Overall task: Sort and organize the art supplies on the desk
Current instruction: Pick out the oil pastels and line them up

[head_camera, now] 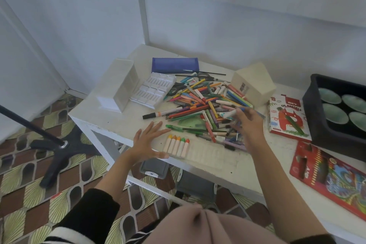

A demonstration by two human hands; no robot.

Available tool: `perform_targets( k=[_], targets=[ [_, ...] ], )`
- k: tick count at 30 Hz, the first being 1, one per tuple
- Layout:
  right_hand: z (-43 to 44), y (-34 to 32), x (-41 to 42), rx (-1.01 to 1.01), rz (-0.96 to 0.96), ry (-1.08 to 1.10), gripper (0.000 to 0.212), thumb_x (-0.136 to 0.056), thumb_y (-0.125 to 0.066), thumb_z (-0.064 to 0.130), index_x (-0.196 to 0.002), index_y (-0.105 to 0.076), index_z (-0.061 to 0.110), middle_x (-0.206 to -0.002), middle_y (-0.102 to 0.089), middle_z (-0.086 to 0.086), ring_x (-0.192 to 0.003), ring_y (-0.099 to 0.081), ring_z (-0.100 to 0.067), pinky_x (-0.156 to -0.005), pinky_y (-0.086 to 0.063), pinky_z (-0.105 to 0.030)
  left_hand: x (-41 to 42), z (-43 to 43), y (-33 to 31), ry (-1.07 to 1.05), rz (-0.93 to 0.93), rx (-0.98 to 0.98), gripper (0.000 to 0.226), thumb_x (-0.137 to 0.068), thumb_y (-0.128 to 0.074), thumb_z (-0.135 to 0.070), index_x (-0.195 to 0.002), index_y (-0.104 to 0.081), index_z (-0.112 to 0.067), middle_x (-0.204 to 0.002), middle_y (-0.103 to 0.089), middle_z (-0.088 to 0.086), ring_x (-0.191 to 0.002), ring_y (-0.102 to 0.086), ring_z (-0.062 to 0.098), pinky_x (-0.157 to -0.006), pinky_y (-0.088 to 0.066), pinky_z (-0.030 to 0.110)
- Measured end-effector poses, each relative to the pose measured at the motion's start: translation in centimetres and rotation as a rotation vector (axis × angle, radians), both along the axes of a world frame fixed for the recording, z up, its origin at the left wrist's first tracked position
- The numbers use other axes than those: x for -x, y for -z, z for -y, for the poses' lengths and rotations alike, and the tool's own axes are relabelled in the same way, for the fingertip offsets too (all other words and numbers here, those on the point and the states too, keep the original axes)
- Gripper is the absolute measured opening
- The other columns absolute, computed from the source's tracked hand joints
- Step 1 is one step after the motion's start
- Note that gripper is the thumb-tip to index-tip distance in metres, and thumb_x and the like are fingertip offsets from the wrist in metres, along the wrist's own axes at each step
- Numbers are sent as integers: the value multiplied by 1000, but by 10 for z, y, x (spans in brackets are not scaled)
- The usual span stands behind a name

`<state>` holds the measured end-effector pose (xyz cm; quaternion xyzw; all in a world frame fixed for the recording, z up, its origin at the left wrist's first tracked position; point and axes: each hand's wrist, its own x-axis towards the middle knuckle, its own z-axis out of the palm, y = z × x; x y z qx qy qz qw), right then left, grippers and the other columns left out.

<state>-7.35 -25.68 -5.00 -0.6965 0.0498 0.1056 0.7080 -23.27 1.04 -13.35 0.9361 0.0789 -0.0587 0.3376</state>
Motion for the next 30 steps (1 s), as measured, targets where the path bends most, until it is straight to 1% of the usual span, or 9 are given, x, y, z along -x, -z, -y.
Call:
perform_targets(
  k=[3,6,10,14,18,21,24,27,30],
  targets=[
    [-9,8,21,-3,-85,-116,10,-95,-53,17,-103,-58,13,-93,-63,-8,-81,-65,-21,-68,-59,-39,0,0,0,2,-2,2,104,-37,-36,-102,-130,-20,-60,-149,1,-28,-138,14,-3,-114,13,43],
    [-19,21,42,249,26,-312,13,-90,-61,19,-102,-66,21,-89,-62,-9,-69,-58,-16,-56,-52,-23,1,1,-1,0,-2,4,105,-36,-37,-102,-131,-21,-59,-149,1,-28,-138,14,-3,-114,13,42],
    [-31,35,60,443,242,-455,18,-73,-80,16,-86,-68,17,-82,-65,2,-75,-59,-6,-61,-44,-11,0,0,-1,-1,2,7,106,-37,-38,-101,-132,-23,-58,-149,0,-28,-139,14,-3,-114,12,43],
    [-38,37,62,500,314,-500,4,-82,-70,8,-85,-69,11,-88,-65,-2,-65,-58,-4,-61,-50,-16,1,0,-1,2,-6,3,105,-37,-37,-102,-131,-21,-59,-149,1,-28,-138,15,-4,-114,13,42],
    [-39,38,60,561,416,-561,15,-87,-61,1,-93,-73,8,-101,-58,-3,-85,-48,1,-70,-48,-9,1,0,-2,3,-11,14,104,-36,-37,-102,-130,-20,-59,-149,1,-28,-138,15,-4,-113,14,40],
    [-39,37,64,546,576,-561,20,-81,-66,-1,-96,-72,12,-87,-63,1,-72,-54,-1,-66,-44,-7,1,0,-2,6,-9,10,107,-36,-37,-101,-132,-21,-57,-149,1,-28,-138,15,-4,-113,14,39],
    [-39,38,70,524,699,-584,16,-73,-74,-1,-84,-71,9,-79,-68,1,-66,-57,-4,-64,-44,-6,1,0,-2,4,-7,13,107,-37,-38,-101,-133,-22,-57,-150,0,-27,-139,15,-4,-113,15,39],
    [-39,43,72,514,790,-706,13,-71,-74,-4,-77,-71,6,-79,-69,-3,-65,-59,-8,-64,-49,-11,1,0,-3,3,-11,16,104,-37,-38,-101,-131,-21,-59,-150,0,-27,-139,15,-3,-113,15,39],
    [-39,50,73,592,846,-847,6,-75,-73,0,-76,-72,6,-85,-65,-4,-73,-61,-17,-68,-54,-32,1,1,-3,1,-13,15,104,-37,-38,-101,-131,-21,-59,-151,0,-27,-139,15,-3,-113,15,39]
  ],
)
